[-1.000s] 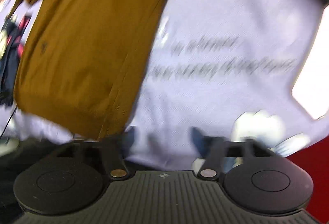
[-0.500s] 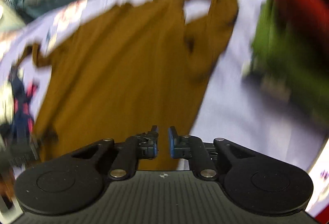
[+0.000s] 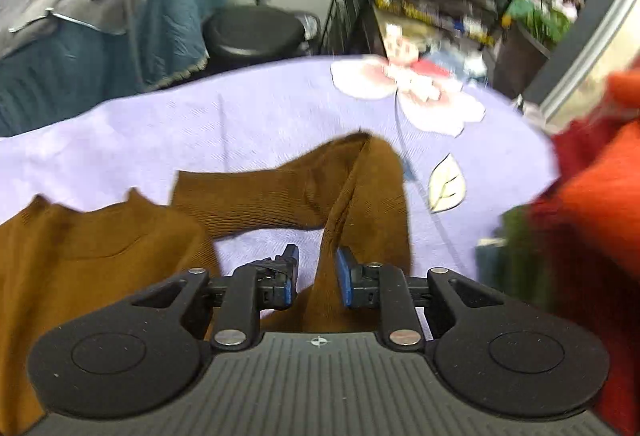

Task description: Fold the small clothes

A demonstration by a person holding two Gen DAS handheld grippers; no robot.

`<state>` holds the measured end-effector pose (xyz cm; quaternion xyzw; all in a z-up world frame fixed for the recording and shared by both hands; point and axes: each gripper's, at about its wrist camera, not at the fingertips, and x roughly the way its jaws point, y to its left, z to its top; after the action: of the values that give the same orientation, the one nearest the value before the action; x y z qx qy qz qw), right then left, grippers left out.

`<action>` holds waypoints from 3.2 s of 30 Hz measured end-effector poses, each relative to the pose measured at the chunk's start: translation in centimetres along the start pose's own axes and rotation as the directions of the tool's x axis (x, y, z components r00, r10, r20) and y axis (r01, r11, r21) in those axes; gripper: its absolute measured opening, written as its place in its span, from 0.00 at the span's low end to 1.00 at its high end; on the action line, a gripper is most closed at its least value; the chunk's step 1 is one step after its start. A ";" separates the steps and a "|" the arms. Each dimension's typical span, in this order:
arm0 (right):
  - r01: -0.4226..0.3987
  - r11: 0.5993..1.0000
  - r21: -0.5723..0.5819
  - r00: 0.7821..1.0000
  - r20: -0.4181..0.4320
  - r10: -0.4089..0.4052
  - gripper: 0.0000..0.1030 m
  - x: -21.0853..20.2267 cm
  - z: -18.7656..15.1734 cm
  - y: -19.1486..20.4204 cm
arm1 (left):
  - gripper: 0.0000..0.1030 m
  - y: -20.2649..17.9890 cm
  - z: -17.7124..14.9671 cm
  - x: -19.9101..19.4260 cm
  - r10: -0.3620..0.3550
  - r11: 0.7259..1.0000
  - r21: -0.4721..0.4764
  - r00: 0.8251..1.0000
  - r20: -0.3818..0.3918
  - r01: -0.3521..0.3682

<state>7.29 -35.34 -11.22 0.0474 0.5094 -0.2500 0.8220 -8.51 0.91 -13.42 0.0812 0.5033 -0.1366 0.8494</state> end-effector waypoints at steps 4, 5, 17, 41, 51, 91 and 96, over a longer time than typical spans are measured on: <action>0.044 0.999 -0.014 0.998 -0.037 -0.044 0.26 2.7 0.7 0.2 | 1.00 0.5 -0.4 0.5 0.000 1.000 -0.003 0.999 -0.047 0.000; 0.042 0.999 -0.018 0.999 -0.026 -0.042 0.23 2.4 0.7 0.1 | 1.00 0.5 -0.4 0.7 0.000 1.000 -0.002 0.998 -0.055 0.000; 0.119 0.993 -0.017 0.952 0.286 -0.109 0.02 -5.0 1.2 -1.5 | 1.00 0.5 2.4 1.6 -0.028 0.999 -0.019 0.999 -0.029 0.027; -0.628 0.573 -0.526 0.747 -0.202 0.633 0.20 -10.2 -16.3 8.5 | 0.99 9.5 5.0 1.0 0.081 0.959 -0.276 0.996 0.025 -0.071; -0.411 0.835 -0.367 0.902 -0.028 0.432 0.35 -8.9 -16.3 4.1 | 0.67 4.2 11.5 6.2 -0.111 0.993 -0.041 0.990 0.082 0.115; -0.018 0.918 -0.395 0.990 0.122 0.072 0.29 -8.8 -17.3 -2.5 | 0.59 6.8 14.6 7.9 -0.016 0.995 -0.103 1.000 -0.020 0.014; -0.188 0.901 -0.390 0.949 0.165 0.270 0.34 -10.5 -13.9 -1.2 | 0.59 1.4 13.7 8.3 -0.076 0.997 0.029 0.997 -0.023 0.077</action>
<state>-8.25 -27.93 -8.59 -0.0757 0.4461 -0.0543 0.8901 7.17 -2.77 -14.11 0.0759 0.5131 -0.1757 0.8367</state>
